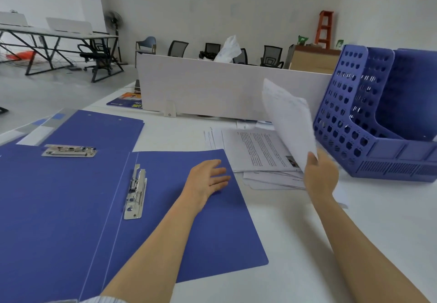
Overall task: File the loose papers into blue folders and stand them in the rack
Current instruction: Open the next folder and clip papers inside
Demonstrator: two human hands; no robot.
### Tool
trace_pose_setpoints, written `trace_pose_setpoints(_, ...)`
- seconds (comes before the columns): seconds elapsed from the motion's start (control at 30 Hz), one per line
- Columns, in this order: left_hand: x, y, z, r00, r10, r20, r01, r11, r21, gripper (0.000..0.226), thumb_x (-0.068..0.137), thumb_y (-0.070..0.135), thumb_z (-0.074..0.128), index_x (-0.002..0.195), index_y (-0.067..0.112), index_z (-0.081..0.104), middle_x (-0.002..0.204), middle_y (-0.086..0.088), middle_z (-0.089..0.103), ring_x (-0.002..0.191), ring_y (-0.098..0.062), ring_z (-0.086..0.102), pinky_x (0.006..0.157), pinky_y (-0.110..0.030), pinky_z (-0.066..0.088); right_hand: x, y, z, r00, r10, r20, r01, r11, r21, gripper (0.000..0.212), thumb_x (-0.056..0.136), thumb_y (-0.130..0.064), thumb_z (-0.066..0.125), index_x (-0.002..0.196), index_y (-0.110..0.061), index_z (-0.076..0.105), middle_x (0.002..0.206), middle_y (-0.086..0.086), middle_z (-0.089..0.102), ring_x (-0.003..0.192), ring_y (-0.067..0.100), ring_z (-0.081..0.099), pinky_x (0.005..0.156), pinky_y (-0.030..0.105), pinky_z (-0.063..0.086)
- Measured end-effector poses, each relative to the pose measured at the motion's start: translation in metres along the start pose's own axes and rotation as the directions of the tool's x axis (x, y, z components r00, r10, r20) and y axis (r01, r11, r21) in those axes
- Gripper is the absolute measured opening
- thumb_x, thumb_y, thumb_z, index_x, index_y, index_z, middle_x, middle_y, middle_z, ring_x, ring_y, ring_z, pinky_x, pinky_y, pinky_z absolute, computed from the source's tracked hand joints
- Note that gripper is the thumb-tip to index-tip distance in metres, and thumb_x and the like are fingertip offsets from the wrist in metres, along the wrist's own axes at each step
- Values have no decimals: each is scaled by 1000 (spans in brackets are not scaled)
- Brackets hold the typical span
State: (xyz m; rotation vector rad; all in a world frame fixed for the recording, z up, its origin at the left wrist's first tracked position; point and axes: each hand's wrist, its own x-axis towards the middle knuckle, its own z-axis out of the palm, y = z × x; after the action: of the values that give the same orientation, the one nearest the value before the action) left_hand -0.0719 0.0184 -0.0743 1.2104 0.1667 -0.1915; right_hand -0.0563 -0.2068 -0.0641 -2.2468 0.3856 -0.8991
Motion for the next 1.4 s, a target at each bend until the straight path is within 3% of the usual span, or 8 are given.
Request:
trace_pose_setpoints(0.13, 5, 10, -17, 987, -158, 26, 158, 937, -311, 64, 90, 53, 43, 141, 15, 32, 130, -23, 46, 98, -43, 58, 76, -50, 51, -34, -11, 2, 889, -415, 192, 440, 890, -115, 35, 86, 3, 46, 115, -6, 65, 88, 16, 73, 75, 31, 68, 64, 34, 53)
trace_pose_setpoints(0.27, -1, 24, -34, 994, -111, 5, 110, 979, -174, 49, 92, 55, 36, 119, 18, 55, 102, -6, 67, 84, -23, 67, 66, -36, 52, -71, -25, 7, 536, -690, 486, 789, 614, 2, 42, 58, -9, 51, 92, -23, 72, 68, -5, 71, 55, 14, 67, 40, 16, 46)
trace_pose_setpoints(0.4, 1, 30, -53, 982, -74, -172, 121, 952, 283, 25, 93, 25, 51, 113, 11, 57, 114, -12, 56, 89, -25, 57, 66, -27, 47, -89, -47, 2, 333, -533, 778, 705, 689, 170, 46, 84, -43, 50, 129, -33, 50, 118, -9, 61, 109, 12, 53, 89, 28, 43)
trace_pose_setpoints(0.5, 4, 26, -58, 989, -90, -120, 128, 924, 361, 22, 89, 5, 54, 111, 4, 57, 114, -19, 60, 78, -25, 60, 62, -31, 50, -78, -44, -5, 462, -452, 763, 417, 870, 263, 73, 71, -66, 32, 127, -26, 55, 121, -11, 58, 116, 7, 46, 99, 21, 29)
trace_pose_setpoints(0.63, 5, 20, -56, 997, -54, -59, 73, 915, 396, 35, 85, -8, 51, 118, 4, 53, 104, -14, 63, 86, -29, 62, 71, -37, 51, -37, -14, -1, 817, -120, 565, 146, 989, -2, 45, 93, -37, 47, 131, -13, 51, 135, 7, 54, 127, 22, 45, 104, 30, 31)
trace_pose_setpoints(0.87, -3, 19, -44, 999, 17, 49, -33, 943, 331, 42, 81, 9, 65, 119, 18, 49, 106, -7, 65, 91, -27, 64, 68, -36, 53, -39, -7, 9, 735, 32, 677, -24, 999, -21, 52, 93, -29, 50, 141, -19, 34, 139, 11, 46, 128, 24, 44, 102, 33, 34)
trace_pose_setpoints(1.13, -1, 23, -41, 996, -90, -16, 91, 986, 139, 53, 88, 63, 32, 98, 19, 58, 95, -4, 65, 88, -21, 59, 74, -35, 46, -59, -19, 20, 677, -90, 731, 227, 970, -90, 60, 91, -21, 50, 145, -23, 23, 145, 7, 34, 134, 24, 29, 108, 33, 26)
trace_pose_setpoints(1.4, -6, 23, -48, 986, 140, 87, -159, 948, 275, 69, 69, -19, 52, 130, 12, 45, 98, -4, 63, 87, -25, 61, 67, -35, 51, -47, -17, 6, 737, 35, 675, -392, 835, 385, 63, 85, -2, 60, 139, -21, 35, 139, 7, 40, 115, 18, 44, 88, 30, 37)
